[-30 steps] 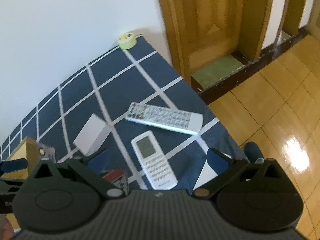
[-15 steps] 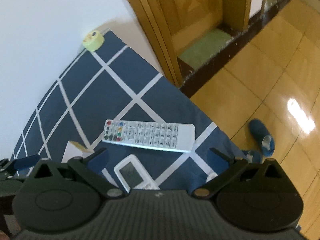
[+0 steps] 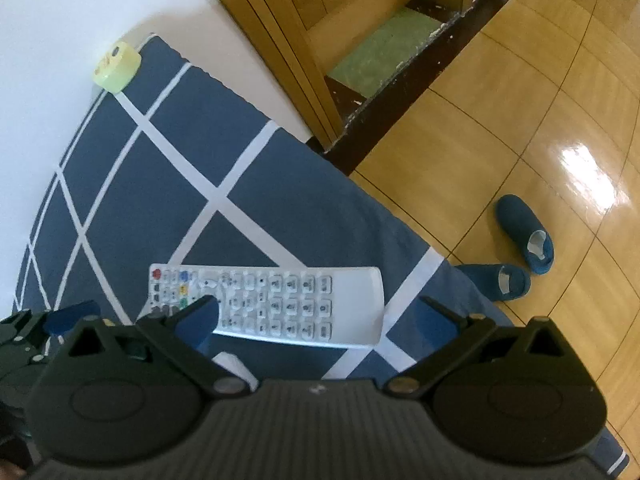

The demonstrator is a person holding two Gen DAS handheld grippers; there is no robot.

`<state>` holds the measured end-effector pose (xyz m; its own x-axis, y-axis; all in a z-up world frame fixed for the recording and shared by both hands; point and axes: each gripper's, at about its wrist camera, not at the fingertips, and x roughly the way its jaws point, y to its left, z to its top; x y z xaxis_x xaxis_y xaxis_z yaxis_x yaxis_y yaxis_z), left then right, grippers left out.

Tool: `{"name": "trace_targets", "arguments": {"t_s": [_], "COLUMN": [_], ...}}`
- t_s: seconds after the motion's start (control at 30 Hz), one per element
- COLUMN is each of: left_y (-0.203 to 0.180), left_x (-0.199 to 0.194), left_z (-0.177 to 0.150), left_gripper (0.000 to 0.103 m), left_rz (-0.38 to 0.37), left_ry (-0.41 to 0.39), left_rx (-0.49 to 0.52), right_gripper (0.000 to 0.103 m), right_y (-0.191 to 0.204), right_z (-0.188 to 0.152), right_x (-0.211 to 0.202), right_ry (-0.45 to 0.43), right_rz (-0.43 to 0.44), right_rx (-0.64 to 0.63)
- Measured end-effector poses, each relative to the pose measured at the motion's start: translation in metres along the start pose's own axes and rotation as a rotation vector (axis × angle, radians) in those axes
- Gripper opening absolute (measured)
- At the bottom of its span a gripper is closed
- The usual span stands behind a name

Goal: Organize objects
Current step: 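Move the right tool to the white TV remote and close on it, then lift the white TV remote with the right tool toward the box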

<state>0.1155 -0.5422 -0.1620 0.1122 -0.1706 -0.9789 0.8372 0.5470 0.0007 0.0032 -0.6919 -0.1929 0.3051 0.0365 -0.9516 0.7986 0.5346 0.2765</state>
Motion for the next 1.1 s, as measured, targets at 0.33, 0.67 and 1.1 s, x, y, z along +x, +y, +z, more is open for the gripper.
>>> {"name": "trace_targets", "arguments": {"t_s": [0.33, 0.67, 1.1], "left_y": [0.001, 0.000, 0.004], "left_x": [0.015, 0.024, 0.025], "left_z": [0.003, 0.006, 0.012], "left_gripper": [0.103, 0.103, 0.102], "left_rz": [-0.096, -0.159, -0.167], "left_ry": [0.024, 0.047, 0.063], "left_rx": [-0.011, -0.003, -0.009], "right_gripper": [0.102, 0.100, 0.087], "right_y": [0.001, 0.002, 0.004], "right_z": [0.005, 0.009, 0.007], "right_x": [0.019, 0.024, 0.019], "right_ry": [0.032, 0.042, 0.041], "right_rz": [-0.019, -0.030, -0.010], "right_rx": [-0.003, -0.010, -0.027]}}
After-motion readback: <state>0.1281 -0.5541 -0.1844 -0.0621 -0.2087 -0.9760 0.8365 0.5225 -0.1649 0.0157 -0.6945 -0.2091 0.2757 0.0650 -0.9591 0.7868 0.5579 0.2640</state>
